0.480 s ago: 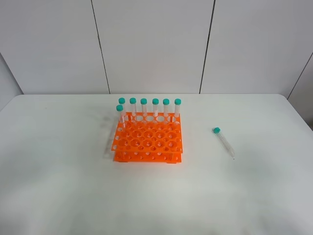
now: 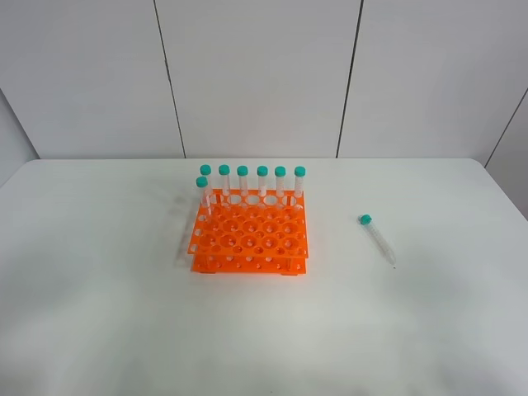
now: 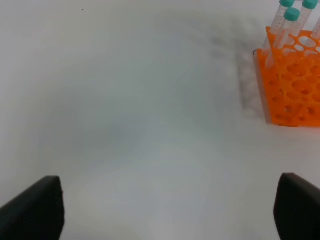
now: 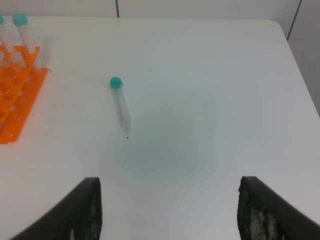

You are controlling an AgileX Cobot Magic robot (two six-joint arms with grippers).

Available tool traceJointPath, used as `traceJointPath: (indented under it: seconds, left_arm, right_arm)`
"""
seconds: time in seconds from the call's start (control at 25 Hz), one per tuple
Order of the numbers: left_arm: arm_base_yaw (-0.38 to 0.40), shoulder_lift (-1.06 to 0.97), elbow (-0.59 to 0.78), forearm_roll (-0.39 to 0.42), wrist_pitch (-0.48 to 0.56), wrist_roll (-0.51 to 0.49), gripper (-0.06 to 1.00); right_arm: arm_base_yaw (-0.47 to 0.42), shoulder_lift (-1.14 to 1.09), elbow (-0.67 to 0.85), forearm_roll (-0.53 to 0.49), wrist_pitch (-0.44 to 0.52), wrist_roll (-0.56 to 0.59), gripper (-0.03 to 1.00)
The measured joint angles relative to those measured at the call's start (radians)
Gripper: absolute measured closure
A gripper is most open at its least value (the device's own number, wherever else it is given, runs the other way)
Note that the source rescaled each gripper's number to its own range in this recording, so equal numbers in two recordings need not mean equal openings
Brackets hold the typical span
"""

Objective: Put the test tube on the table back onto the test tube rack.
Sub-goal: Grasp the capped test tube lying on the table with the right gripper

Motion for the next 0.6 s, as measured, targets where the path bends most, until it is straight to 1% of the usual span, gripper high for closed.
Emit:
traceJointPath:
  seconds: [0.32,0.4,0.48,0.6]
  left_arm:
    - [0.000,0.000,0.000,0.000,0.000,0.000,-0.06]
    - [0.000,0.000,0.000,0.000,0.000,0.000,-0.06]
    - [0.000,0.000,0.000,0.000,0.000,0.000,-0.06]
    - [0.000,0.000,0.000,0.000,0.000,0.000,-0.06]
  right_arm:
    - [0.000,0.000,-0.005,0.003,0.000,-0.011,0.34]
    - [0.000,0.025,-0.028,0.023,0.001,-0.031,0.34]
    - [0.000,0.101,-0.071,0.055,0.001,-0.067,0.34]
    - [0.000,0.267,-0.157,0.129,0.001,-0.150,0.34]
